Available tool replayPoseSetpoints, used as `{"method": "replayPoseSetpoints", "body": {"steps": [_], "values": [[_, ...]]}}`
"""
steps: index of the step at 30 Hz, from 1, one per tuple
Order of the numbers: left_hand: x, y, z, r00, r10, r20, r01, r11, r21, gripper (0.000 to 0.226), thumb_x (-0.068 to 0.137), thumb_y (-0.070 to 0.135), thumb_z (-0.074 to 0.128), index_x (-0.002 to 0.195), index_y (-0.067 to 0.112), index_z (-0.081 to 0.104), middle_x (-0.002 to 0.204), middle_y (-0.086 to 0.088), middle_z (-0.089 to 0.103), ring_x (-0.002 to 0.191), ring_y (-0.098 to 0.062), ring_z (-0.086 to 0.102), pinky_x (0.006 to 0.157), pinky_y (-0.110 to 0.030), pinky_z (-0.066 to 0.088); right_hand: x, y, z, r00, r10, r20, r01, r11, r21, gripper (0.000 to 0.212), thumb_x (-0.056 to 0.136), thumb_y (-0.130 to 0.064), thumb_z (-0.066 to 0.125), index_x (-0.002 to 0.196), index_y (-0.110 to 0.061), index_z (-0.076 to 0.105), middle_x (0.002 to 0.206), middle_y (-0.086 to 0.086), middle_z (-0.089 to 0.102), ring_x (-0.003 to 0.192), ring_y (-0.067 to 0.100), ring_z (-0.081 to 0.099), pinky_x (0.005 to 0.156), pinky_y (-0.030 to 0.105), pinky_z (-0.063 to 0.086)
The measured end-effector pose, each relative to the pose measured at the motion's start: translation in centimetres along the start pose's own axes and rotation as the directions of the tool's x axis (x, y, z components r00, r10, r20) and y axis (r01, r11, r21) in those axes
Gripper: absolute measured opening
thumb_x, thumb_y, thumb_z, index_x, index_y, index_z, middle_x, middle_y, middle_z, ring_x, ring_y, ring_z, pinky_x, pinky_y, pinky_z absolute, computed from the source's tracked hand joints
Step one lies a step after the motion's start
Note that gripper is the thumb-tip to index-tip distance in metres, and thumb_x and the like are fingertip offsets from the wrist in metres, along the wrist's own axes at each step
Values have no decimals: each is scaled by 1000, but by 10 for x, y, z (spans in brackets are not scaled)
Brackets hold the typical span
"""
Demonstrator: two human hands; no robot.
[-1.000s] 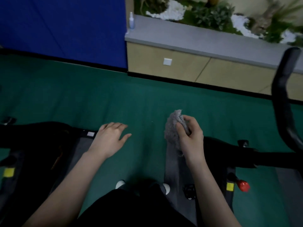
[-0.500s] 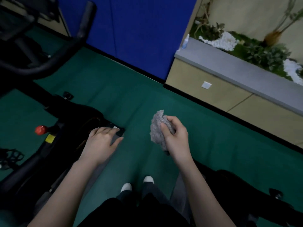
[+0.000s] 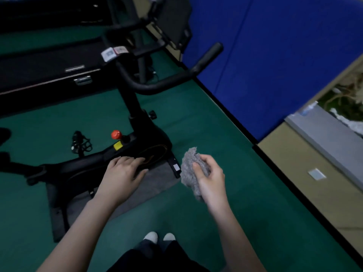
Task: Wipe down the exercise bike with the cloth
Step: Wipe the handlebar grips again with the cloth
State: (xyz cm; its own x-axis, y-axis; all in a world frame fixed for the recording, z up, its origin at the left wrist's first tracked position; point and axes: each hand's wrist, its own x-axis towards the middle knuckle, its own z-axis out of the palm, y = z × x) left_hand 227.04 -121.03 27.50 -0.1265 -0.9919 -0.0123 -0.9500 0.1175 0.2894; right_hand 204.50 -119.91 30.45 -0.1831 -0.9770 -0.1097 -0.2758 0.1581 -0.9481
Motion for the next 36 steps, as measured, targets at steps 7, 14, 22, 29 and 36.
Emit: {"method": "replayPoseSetpoints", "body": {"steps": [7,14,22,29,36], "values": [[-7,-17,1,994,-111,-5,111,994,8,43,96,44,47,132,22,53,126,4,60,126,-17,47,107,-31,25,22,-5,18,994,-17,109,18,1000,-14,18,92,-11,61,103,-25,60,99,-17,61,97,5,60,87,19,46],[2,-58,-4,988,-151,-1,151,988,-7,43,96,44,47,131,22,53,126,5,60,126,-16,46,107,-31,24,40,-8,52,990,10,140,-3,999,-46,17,93,-10,59,105,-22,59,97,-15,58,76,-22,54,57,0,41],[19,-152,-19,994,-61,88,62,998,-6,46,97,48,40,137,25,46,137,10,50,129,-11,41,104,-28,28,46,-31,149,997,23,78,-14,994,-112,19,92,-9,60,110,-14,63,105,-3,64,98,9,59,89,23,46],[41,-242,-23,985,11,170,1,998,-69,51,97,48,40,142,24,40,148,8,38,135,-13,35,109,-31,27,30,-50,235,999,19,-50,-28,979,-200,15,91,-13,60,99,-25,61,91,-17,63,85,-8,60,68,4,43],[63,-275,-16,971,71,228,-49,994,-100,56,97,52,38,145,24,34,149,9,37,142,-12,24,116,-32,14,19,-63,258,990,18,-141,-51,973,-227,18,90,-10,61,99,-25,61,97,-12,65,92,1,60,72,5,43]]}}
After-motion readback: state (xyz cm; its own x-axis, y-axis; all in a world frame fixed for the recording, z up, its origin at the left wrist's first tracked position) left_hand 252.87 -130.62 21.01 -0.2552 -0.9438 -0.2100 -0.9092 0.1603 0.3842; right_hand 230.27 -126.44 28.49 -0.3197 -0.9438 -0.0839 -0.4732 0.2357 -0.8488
